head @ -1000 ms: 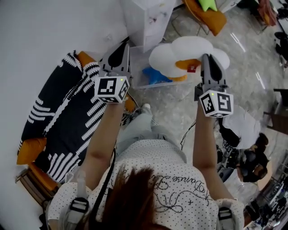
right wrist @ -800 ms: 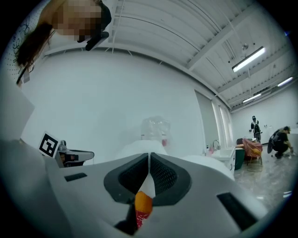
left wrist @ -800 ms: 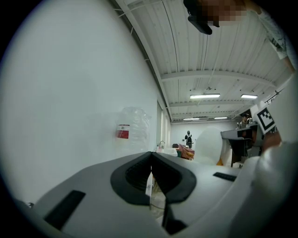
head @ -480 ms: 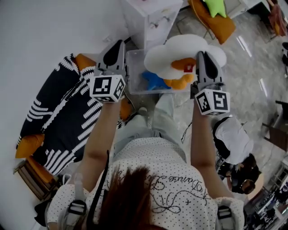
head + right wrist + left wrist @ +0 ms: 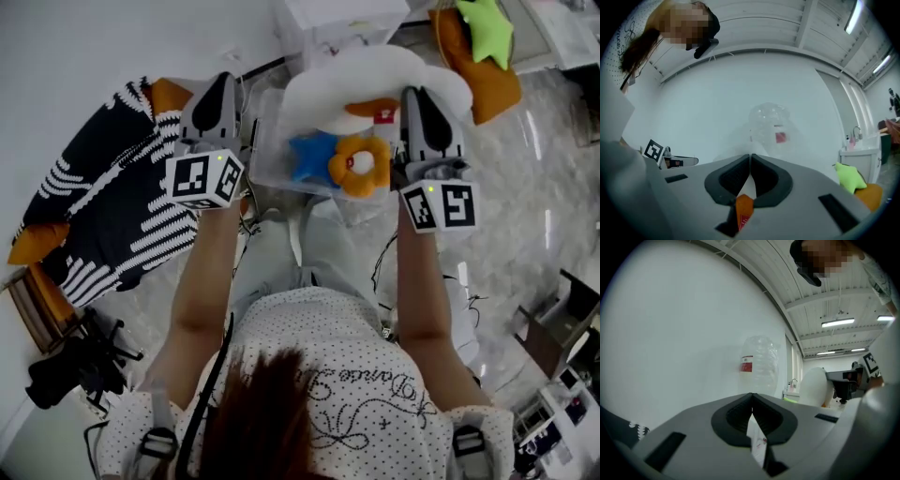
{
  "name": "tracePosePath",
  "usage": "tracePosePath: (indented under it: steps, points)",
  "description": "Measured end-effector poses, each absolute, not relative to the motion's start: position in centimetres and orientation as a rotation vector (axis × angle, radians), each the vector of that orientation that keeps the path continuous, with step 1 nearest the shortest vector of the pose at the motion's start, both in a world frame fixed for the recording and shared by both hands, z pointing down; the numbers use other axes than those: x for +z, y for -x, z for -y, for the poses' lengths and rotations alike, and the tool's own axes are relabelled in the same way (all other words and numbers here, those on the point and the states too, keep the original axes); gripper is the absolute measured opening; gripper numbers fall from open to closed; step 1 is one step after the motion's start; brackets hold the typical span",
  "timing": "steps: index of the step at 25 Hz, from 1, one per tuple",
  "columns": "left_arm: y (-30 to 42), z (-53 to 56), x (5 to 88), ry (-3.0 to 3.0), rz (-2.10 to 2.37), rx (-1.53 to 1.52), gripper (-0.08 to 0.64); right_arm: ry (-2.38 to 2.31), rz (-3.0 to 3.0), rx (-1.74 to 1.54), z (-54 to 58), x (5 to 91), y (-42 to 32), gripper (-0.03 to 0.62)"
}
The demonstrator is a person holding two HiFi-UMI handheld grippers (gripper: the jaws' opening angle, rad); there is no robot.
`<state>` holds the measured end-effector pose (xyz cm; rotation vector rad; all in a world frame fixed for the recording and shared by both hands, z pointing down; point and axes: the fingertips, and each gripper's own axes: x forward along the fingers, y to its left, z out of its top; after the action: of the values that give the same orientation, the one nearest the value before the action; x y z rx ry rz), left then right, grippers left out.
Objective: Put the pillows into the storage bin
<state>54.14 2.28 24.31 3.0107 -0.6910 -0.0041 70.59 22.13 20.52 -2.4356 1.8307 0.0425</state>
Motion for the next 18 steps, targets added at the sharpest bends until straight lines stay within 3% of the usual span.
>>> tracePosePath:
  steps: [11,18]
  points:
    - [-53.3,-1.4,33.8,-2.918,0.779,0.141,0.003,2.319,-1.778,-0.220,-18.1,31.1,-72.8,0.025]
    - [-53.9,0.7,43.0,-2.879,0.736,0.205,0.003,2.350,-1.673,-0.408,-16.1,42.9,-72.5,0.025]
